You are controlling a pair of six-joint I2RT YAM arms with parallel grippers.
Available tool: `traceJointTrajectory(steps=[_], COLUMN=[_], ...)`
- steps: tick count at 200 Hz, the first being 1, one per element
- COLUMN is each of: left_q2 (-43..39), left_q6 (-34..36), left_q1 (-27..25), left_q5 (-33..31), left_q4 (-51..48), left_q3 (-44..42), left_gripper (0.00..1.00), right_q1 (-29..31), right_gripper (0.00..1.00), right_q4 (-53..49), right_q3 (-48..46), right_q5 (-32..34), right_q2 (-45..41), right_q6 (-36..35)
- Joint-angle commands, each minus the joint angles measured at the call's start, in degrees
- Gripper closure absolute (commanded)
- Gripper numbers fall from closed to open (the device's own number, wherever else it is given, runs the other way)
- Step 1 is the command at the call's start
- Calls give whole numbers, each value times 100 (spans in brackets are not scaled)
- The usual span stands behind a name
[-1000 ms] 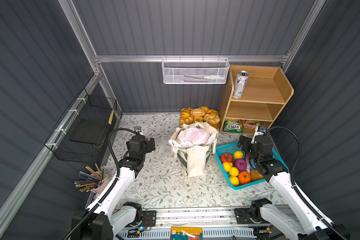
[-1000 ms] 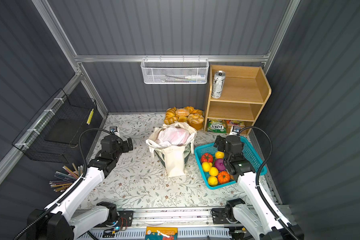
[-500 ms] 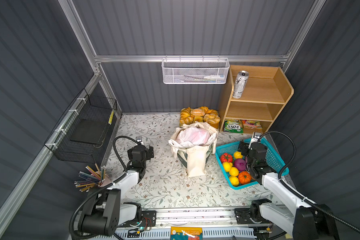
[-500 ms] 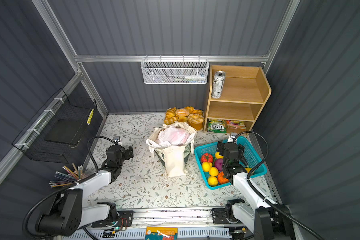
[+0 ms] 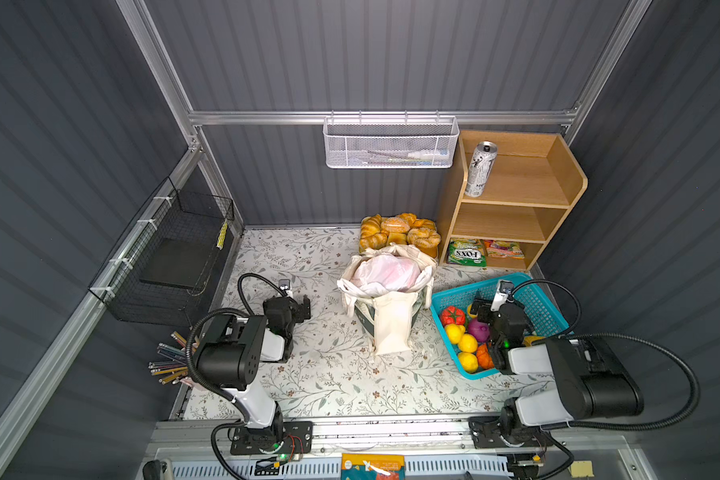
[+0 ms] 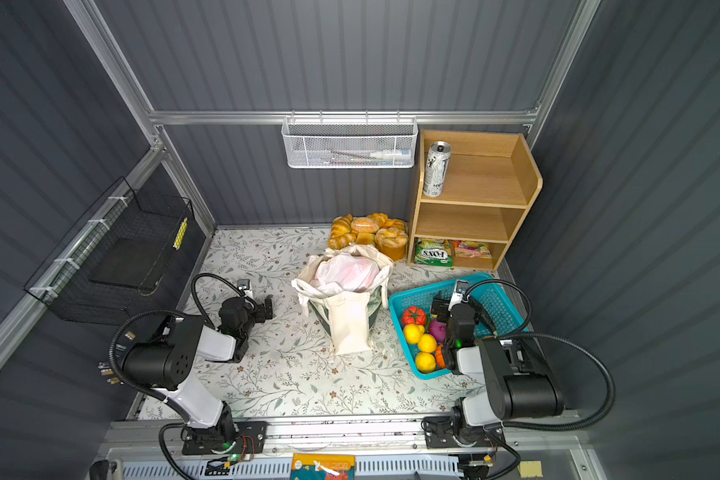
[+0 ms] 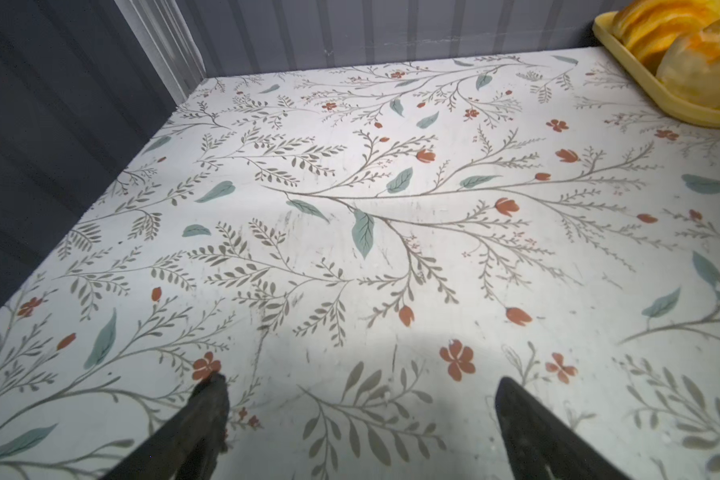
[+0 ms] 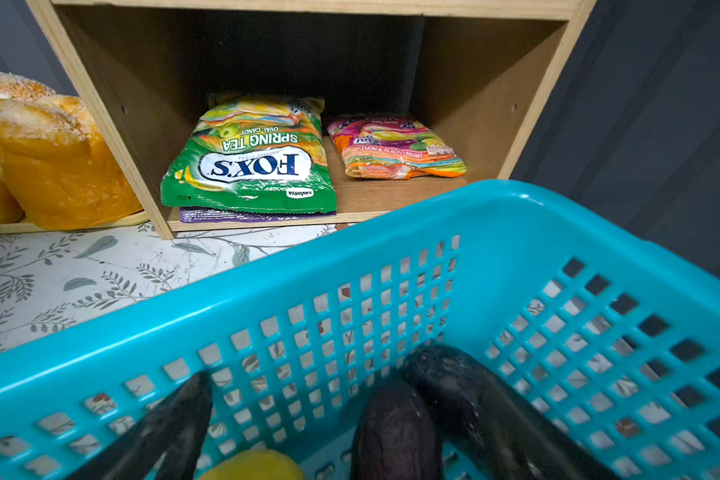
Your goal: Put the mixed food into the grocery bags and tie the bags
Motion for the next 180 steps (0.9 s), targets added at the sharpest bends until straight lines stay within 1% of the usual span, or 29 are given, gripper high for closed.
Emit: traceJointTrajectory(steps=[1,9,22,40,56,143,180], left_q2=[26,49,92,90,89,89,75], left_q6=[170,17,-83,-82,-83,-83,-72], left_q1=[49,161,303,304,298,304,304], left_q5=[427,447,621,624,618,619,609], left_q4=[-247,-490,-457,-461,-461,-461,-428], left_q3=[446,554,584,581,584,593,562], left_gripper=[0,0,0,0,0,0,0], right_q1=[-101,-193,-468,-499,-496,-507,-507], right_gripper=[1,1,1,1,1,1,1], right_q4=[228,122,-814,-265,-447,-608,-479], right_q3=[330,460,756,555,612,734,639], right_q5=[-358,-437,-831,-904,-910,-979,-981], right_q2=[-58,35,-164,-85,-129,-60,-117], right_q6=[-54,24,304,288,289,298,281])
